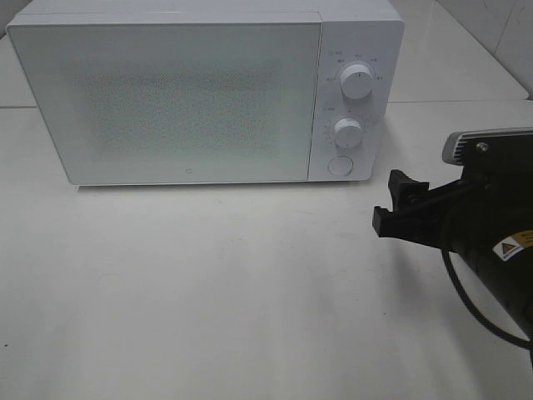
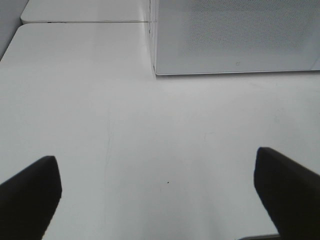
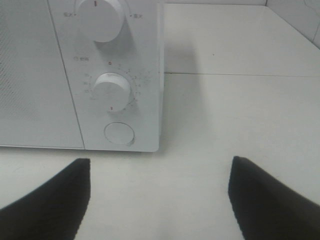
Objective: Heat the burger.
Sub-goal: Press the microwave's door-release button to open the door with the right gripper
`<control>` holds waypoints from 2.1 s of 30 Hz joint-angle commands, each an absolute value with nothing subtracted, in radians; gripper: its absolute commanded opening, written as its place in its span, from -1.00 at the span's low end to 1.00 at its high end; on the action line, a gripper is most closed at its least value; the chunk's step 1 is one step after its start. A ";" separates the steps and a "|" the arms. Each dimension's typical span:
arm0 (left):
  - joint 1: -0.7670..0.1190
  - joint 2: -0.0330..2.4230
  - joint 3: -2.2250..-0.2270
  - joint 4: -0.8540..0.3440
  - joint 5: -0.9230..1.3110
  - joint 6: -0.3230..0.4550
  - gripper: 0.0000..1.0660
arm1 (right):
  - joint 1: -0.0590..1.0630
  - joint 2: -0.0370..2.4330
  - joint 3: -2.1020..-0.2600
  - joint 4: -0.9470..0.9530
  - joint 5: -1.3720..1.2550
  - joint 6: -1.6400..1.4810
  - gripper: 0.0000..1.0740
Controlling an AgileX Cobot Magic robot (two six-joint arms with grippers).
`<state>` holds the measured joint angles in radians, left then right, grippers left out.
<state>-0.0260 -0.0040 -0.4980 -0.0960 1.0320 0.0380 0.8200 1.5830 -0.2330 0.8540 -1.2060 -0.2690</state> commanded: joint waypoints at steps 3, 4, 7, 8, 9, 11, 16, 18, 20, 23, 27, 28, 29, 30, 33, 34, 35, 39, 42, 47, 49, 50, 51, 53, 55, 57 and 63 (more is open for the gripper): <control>-0.021 -0.028 -0.497 -0.101 1.027 0.037 0.88 | 0.914 1.615 -0.265 0.937 -1.226 -0.297 0.38; -0.021 -0.028 -0.497 -0.101 1.027 0.037 0.88 | 0.928 1.620 -0.269 0.950 -1.227 -0.301 0.38; -0.021 -0.028 -0.497 -0.101 1.027 0.037 0.88 | 0.951 1.627 -0.273 0.960 -1.227 -0.309 0.38; -0.021 -0.028 -0.497 -0.101 1.027 0.037 0.88 | 0.967 1.630 -0.273 0.962 -1.228 -0.305 0.38; -0.021 -0.028 -0.497 -0.101 1.027 0.037 0.88 | 0.972 1.630 -0.273 0.961 -1.228 -0.288 0.38; -0.021 -0.028 -0.497 -0.101 1.027 0.037 0.88 | 0.973 1.630 -0.273 0.961 -1.225 -0.271 0.38; -0.021 -0.028 -0.497 -0.101 1.027 0.037 0.88 | 0.973 1.630 -0.273 0.961 -1.221 -0.142 0.38; -0.021 -0.028 -0.497 -0.101 1.027 0.037 0.88 | 0.973 1.630 -0.273 0.961 -1.221 -0.070 0.38; -0.021 -0.028 -0.497 -0.101 1.027 0.037 0.88 | 0.973 1.630 -0.273 0.961 -1.221 0.042 0.38; -0.021 -0.028 -0.497 -0.101 1.027 0.037 0.88 | 0.973 1.630 -0.273 0.961 -1.221 0.075 0.38; -0.021 -0.028 -0.497 -0.101 1.027 0.037 0.88 | 0.973 1.630 -0.273 0.959 -1.221 0.318 0.36; -0.021 -0.028 -0.497 -0.101 1.027 0.037 0.88 | 0.973 1.630 -0.273 0.951 -1.221 0.430 0.34; -0.021 -0.028 -0.497 -0.101 1.027 0.037 0.88 | 0.973 1.630 -0.273 0.951 -1.221 0.430 0.34; -0.021 -0.028 -0.497 -0.101 1.027 0.037 0.88 | 0.973 1.630 -0.273 0.945 -1.221 0.534 0.32; -0.021 -0.028 -0.497 -0.101 1.027 0.037 0.88 | 0.973 1.630 -0.273 0.943 -1.221 0.649 0.27; -0.021 -0.028 -0.497 -0.101 1.027 0.037 0.88 | 0.973 1.630 -0.273 0.943 -1.221 0.649 0.27; -0.021 -0.028 -0.497 -0.101 1.027 0.037 0.88 | 0.973 1.630 -0.273 0.943 -1.221 0.753 0.23; -0.021 -0.028 -0.497 -0.101 1.027 0.037 0.88 | 0.973 1.630 -0.273 0.937 -1.221 0.995 0.11; -0.021 -0.028 -0.497 -0.101 1.027 0.037 0.88 | 0.973 1.630 -0.273 0.910 -1.221 1.119 0.01; -0.021 -0.028 -0.497 -0.101 1.027 0.037 0.88 | 0.973 1.630 -0.273 0.864 -1.220 1.208 -0.21; -0.021 -0.028 -0.497 -0.101 1.027 0.037 0.88 | 0.973 1.630 -0.273 0.849 -1.219 1.241 -0.38; -0.021 -0.028 -0.497 -0.101 1.027 0.037 0.88 | 0.973 1.630 -0.273 0.846 -1.214 1.259 -0.46; -0.021 -0.028 -0.497 -0.101 1.027 0.037 0.88 | 0.973 1.630 -0.273 0.845 -1.187 1.280 -0.64; -0.021 -0.028 -0.497 -0.101 1.027 0.037 0.88 | 0.973 1.630 -0.273 0.846 -1.163 1.286 -0.73; -0.021 -0.028 -0.497 -0.101 1.027 0.037 0.88 | 0.973 1.630 -0.273 0.847 -1.116 1.286 -0.92; -0.021 -0.028 -0.497 -0.101 1.027 0.037 0.88 | 0.973 1.630 -0.273 0.849 -1.065 1.285 -1.00; -0.021 -0.028 -0.497 -0.101 1.027 0.037 0.88 | 0.973 1.630 -0.273 0.869 -1.059 1.289 -1.00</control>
<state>-0.0260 -0.0040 -0.4980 -0.0960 1.0320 0.0380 0.9680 1.6310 -0.2680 0.8690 -1.0580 1.2830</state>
